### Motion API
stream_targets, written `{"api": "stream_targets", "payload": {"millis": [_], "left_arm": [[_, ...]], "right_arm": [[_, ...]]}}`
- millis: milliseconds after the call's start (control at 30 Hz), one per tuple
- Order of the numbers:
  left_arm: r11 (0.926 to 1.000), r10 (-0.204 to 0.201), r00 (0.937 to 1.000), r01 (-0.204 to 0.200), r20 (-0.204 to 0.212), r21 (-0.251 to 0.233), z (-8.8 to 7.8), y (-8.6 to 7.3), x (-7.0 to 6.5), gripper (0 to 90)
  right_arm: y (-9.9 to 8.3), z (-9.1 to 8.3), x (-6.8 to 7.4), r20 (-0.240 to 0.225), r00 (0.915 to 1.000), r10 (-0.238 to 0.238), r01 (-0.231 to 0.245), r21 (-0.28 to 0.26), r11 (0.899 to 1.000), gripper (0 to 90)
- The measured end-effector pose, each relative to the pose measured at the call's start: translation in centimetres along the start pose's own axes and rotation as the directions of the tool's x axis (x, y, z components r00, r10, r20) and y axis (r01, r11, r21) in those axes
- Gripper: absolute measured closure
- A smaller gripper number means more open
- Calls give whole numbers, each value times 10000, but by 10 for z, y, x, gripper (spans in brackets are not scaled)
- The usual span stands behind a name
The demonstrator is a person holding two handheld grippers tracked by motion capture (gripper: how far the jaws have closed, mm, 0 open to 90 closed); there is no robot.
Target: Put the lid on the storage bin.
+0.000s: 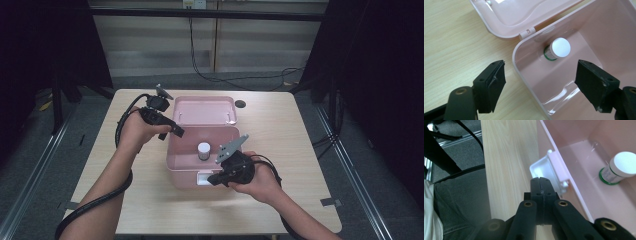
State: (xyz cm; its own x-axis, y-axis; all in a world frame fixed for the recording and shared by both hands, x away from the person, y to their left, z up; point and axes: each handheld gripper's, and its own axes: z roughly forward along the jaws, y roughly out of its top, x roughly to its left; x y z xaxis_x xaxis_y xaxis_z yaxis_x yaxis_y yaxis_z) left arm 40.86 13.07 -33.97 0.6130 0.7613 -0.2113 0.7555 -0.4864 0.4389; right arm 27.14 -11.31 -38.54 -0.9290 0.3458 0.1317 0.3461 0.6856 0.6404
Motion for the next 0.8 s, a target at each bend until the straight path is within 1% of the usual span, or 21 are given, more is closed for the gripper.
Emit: {"api": "stream_targets", "payload": {"millis": [33,67,200,233,267,300,333,400,467,500,533,567,667,700,767,800], "left_arm": [[9999,-106,9999,106,-8,-9,0,0,1,236],[10000,-78,10000,78,-29,18,0,-1,2,236],[9997,-227,9997,228,-64,32,0,0,8,236],[9997,-264,9996,264,-70,13,0,0,9,236],[9995,-330,9994,330,-45,6,0,0,11,236],[9996,-298,9995,298,-81,-2,1,0,12,235],[9996,-292,9995,292,-112,-33,1,0,13,235],[9992,-383,9992,383,-60,-61,1,0,15,236],[9990,-453,9989,452,-109,-52,2,1,17,235],[9987,-505,9986,504,-146,-82,2,2,18,236],[9984,-548,9984,547,-99,-111,2,3,20,235],[9978,-640,9978,637,-146,-200,1,4,21,236],[9971,-707,9973,702,-177,-280,1,9,27,235],[9968,-715,9969,702,-316,-389,1,10,29,236],[9949,-903,9948,879,-476,-500,1,13,34,236],[9923,-1119,9925,1090,-490,-591,2,15,35,236]], "right_arm": [[1,2,0,48,10000,-58,58,-7,10000,900],[3,3,0,70,9999,-104,104,-18,9999,900],[6,8,1,56,9998,-208,208,4,9998,900],[6,10,1,156,9997,-204,203,42,9998,900],[6,12,0,156,9995,-270,269,58,9996,900],[6,13,0,88,9996,-268,268,-7,9996,900],[6,13,0,126,9996,-238,238,-39,9997,900],[7,14,1,156,9993,-335,335,8,9994,900],[6,14,1,138,9989,-448,448,2,9990,900],[6,14,2,159,9989,-447,447,-23,9990,900],[6,14,2,182,9989,-432,432,-16,9991,900],[7,14,2,189,9982,-563,562,36,9984,900],[7,14,2,191,9979,-625,624,78,9980,900],[6,14,2,145,9983,-572,572,36,9984,900],[6,15,1,90,9985,-544,544,1,9985,900],[6,14,1,82,9985,-536,536,6,9986,900]]}}
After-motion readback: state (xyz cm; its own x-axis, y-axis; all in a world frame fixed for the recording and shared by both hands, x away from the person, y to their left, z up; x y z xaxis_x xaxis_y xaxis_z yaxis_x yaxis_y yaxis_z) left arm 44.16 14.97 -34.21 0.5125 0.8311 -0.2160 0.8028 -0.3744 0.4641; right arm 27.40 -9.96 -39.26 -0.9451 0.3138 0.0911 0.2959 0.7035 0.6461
